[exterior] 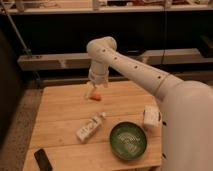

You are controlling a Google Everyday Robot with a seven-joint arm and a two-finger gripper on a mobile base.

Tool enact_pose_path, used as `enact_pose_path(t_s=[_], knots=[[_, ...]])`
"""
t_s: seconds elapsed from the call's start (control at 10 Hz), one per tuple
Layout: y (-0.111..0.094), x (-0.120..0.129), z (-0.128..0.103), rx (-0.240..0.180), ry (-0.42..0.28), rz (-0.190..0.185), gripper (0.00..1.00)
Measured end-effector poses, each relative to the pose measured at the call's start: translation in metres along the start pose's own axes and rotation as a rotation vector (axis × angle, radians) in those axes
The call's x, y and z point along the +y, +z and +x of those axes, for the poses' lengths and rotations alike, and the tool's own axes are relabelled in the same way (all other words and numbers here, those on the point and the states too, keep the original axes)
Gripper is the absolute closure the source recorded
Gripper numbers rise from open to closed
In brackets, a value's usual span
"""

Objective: Move the arm in a circular motion

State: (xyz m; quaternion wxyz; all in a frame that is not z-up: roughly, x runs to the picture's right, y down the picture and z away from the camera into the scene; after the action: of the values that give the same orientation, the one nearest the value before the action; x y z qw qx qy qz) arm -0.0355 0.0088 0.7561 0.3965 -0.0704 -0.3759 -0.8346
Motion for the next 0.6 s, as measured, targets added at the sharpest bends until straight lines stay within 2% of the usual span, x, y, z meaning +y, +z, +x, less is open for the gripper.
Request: enact_pose_path(t_s=[0.3,0.6], knots=[[-0.002,0.016,-0.028,0.014,0.033,0.015,0.2],[-0.003,0.003,-0.042,0.025,0.032,0.021,0.2]])
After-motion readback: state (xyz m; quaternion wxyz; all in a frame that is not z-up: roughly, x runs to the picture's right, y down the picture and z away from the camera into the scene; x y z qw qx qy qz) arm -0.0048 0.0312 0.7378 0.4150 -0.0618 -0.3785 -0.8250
